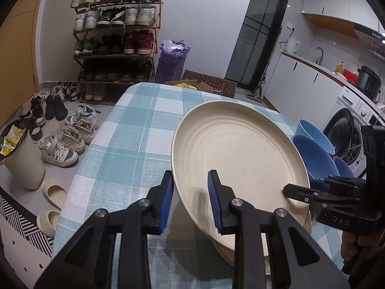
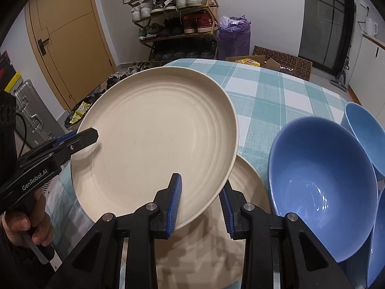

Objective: Organize plates and bowls
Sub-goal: 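Lower the plate onto the stacked cream plates and open both grippers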

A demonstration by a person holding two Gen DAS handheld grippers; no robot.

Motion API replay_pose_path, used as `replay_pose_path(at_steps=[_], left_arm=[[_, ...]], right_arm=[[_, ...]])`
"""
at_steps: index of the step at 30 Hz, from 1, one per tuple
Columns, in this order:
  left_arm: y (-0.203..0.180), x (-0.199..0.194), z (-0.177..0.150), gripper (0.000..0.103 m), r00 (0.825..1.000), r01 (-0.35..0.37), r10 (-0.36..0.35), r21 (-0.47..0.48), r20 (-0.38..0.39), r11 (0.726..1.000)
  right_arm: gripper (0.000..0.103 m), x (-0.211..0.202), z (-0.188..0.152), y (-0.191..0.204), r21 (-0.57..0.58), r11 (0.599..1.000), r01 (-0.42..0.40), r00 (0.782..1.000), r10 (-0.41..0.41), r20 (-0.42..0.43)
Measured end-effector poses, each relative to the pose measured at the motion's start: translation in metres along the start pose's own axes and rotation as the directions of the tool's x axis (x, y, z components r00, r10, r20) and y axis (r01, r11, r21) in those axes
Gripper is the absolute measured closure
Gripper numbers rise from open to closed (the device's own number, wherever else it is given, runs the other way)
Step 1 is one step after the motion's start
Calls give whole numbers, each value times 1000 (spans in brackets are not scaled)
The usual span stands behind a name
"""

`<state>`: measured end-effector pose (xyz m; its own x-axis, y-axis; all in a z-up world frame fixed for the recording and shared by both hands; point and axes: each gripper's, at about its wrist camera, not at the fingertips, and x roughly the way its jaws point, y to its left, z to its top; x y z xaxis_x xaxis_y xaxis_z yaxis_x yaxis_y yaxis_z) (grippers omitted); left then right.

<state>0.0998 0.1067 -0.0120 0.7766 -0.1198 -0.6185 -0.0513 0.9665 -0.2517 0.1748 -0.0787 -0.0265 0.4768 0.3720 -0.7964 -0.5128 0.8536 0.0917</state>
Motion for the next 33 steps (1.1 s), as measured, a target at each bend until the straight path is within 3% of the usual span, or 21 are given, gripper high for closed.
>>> replay_pose_path(at_steps=[19,33], left_arm=[[-23,0,-6,76,998,26,-20,96,-60,995],[-36,4,-15,76,993,-1,22,189,-113,982]], right_arm=[[71,-20,-32,-8,39,999,-4,999,6,-50],[71,-28,-41,-5,23,1000,11,996,-9,-87]])
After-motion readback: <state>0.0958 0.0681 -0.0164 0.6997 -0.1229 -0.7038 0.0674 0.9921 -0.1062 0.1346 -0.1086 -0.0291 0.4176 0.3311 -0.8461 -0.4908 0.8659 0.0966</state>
